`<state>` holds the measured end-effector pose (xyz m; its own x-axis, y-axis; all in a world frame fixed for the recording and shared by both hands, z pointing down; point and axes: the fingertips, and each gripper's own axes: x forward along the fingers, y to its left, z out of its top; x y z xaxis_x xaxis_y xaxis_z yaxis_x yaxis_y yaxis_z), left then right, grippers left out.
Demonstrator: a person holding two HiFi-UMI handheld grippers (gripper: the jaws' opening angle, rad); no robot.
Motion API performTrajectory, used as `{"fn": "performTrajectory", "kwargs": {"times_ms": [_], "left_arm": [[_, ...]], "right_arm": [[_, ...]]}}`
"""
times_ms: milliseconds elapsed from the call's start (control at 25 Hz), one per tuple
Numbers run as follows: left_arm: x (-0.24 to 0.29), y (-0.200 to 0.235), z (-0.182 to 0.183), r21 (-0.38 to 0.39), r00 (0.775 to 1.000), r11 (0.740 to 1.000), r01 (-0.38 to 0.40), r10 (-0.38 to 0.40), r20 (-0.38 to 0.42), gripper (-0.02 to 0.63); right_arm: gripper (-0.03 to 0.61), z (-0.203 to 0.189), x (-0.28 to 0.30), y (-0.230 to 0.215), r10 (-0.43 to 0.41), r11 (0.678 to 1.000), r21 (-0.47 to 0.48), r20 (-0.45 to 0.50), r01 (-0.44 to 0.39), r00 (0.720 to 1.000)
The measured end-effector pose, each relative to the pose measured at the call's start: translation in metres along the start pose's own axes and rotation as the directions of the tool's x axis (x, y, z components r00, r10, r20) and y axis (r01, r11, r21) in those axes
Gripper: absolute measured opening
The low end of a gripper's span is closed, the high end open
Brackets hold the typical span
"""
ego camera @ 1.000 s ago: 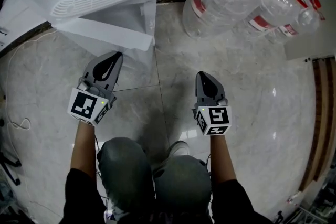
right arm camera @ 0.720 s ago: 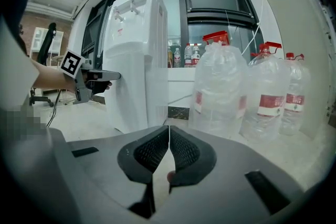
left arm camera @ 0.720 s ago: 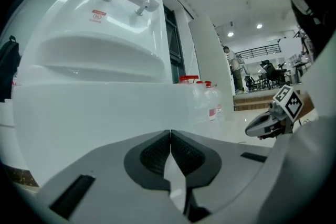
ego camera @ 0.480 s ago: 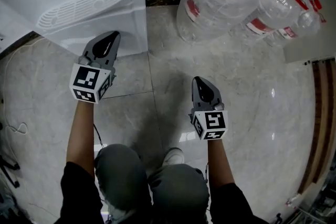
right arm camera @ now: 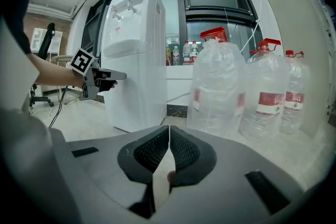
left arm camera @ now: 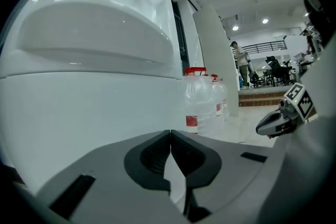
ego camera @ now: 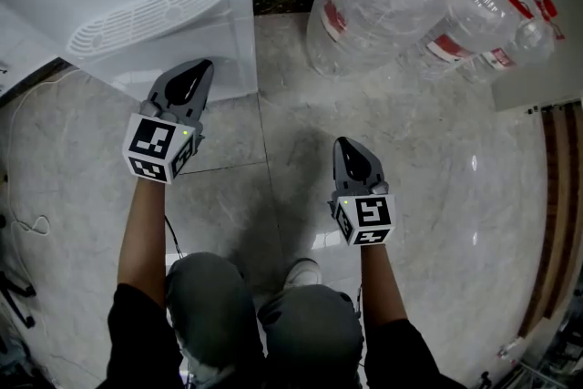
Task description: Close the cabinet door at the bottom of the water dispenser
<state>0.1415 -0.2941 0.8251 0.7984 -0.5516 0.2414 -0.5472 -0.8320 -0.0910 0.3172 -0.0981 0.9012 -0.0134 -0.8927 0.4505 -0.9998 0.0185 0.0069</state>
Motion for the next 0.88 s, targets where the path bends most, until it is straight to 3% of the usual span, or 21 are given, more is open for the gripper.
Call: {"fn": "performTrajectory", "kwargs": {"times_ms": [480,880], "left_arm": [[-0.1,0.031,-0.035,-0.056,0.997,0.996,-0.065,0.063,-0.045,0.014],[-0.194,0.077,-0.026,-0.153,0.983,0.971,-0.183,0.18,-0.034,0.014]], "right_arm": [[0.012,0.042,0.012,0.073,0.074,0.996,-0.047,0.051,-0.072,0.996],[0.012,0.095,0.019,0.155,0.159,0.986,-0.068,0.07,-0.154,0.985]]}}
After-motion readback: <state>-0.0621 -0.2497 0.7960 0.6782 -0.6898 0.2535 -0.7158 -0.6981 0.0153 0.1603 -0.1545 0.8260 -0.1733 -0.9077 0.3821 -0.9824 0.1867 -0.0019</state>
